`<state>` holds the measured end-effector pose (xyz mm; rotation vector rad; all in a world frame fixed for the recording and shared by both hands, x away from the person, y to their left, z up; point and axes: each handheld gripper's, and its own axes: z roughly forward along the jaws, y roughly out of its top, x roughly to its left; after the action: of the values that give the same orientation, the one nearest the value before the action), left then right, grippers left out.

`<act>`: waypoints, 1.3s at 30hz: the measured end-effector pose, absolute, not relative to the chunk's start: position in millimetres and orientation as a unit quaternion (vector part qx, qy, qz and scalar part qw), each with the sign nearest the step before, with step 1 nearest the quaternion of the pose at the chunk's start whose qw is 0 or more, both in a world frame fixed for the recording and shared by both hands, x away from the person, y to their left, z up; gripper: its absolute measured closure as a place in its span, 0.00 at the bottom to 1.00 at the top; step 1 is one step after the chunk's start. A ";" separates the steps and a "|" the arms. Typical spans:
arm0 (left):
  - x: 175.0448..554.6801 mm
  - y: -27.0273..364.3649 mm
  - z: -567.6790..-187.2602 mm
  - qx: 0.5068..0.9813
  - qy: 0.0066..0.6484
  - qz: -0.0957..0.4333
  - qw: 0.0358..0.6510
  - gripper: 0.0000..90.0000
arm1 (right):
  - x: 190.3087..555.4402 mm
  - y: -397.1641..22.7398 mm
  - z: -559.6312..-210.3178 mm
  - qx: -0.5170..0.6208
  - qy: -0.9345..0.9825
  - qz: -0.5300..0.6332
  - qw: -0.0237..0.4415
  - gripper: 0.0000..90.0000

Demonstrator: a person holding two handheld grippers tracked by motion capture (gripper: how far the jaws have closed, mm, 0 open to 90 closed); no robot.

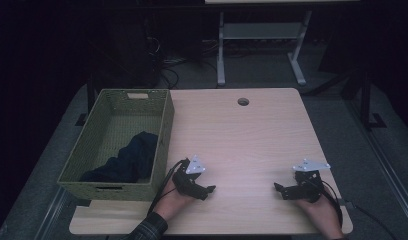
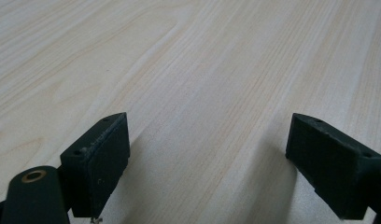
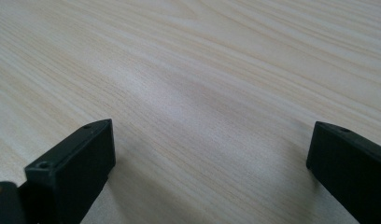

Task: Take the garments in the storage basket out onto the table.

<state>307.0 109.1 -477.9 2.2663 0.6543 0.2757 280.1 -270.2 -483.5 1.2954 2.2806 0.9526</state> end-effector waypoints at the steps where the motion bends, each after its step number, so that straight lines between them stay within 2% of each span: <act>1: 307.0 108.8 -478.0 0.885 0.256 0.108 0.374 0.14 | 280.1 -270.2 -483.5 0.457 0.805 0.336 0.175 0.01; 39: 313.3 105.6 -465.5 0.895 0.246 0.106 0.357 0.15 | 277.6 -269.6 -483.5 0.459 0.803 0.336 0.174 0.01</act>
<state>313.3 105.6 -465.5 2.3094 0.6347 0.2743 277.6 -269.6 -483.5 1.3021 2.2772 0.9529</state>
